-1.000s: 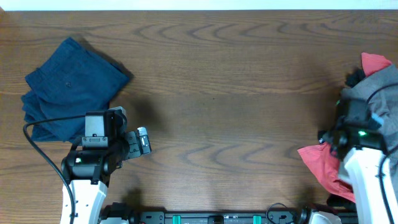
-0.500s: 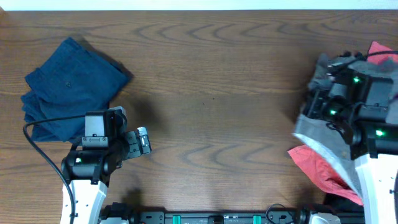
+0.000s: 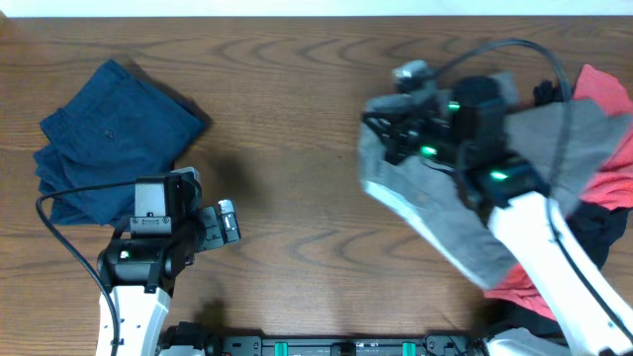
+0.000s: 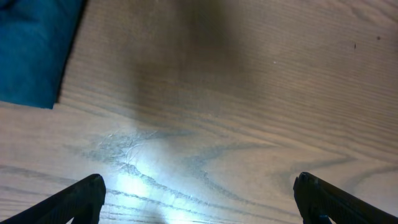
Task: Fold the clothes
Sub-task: 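Lift the grey shorts with the right gripper and drag them leftward to center, then grasp the shorts' left edge with the left gripper and pull left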
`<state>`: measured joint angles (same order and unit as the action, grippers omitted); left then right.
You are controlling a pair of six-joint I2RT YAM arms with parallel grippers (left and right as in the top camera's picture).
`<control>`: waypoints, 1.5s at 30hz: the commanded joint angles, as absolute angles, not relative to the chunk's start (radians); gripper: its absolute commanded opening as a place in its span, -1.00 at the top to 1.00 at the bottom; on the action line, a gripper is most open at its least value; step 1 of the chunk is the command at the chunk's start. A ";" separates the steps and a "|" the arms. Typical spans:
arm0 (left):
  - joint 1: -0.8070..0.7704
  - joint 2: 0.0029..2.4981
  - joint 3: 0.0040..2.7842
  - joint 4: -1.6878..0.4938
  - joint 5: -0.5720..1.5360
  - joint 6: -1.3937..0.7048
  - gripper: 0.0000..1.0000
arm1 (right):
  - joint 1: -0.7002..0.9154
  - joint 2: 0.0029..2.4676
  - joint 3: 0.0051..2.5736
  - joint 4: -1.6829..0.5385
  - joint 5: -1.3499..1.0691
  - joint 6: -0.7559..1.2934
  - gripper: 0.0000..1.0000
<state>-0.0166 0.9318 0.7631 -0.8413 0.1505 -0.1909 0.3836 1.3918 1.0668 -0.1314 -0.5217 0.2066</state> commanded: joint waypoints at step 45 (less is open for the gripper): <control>-0.267 1.709 0.772 -0.013 0.509 -0.425 -0.96 | -0.202 1.298 0.776 -0.973 0.026 0.489 -0.95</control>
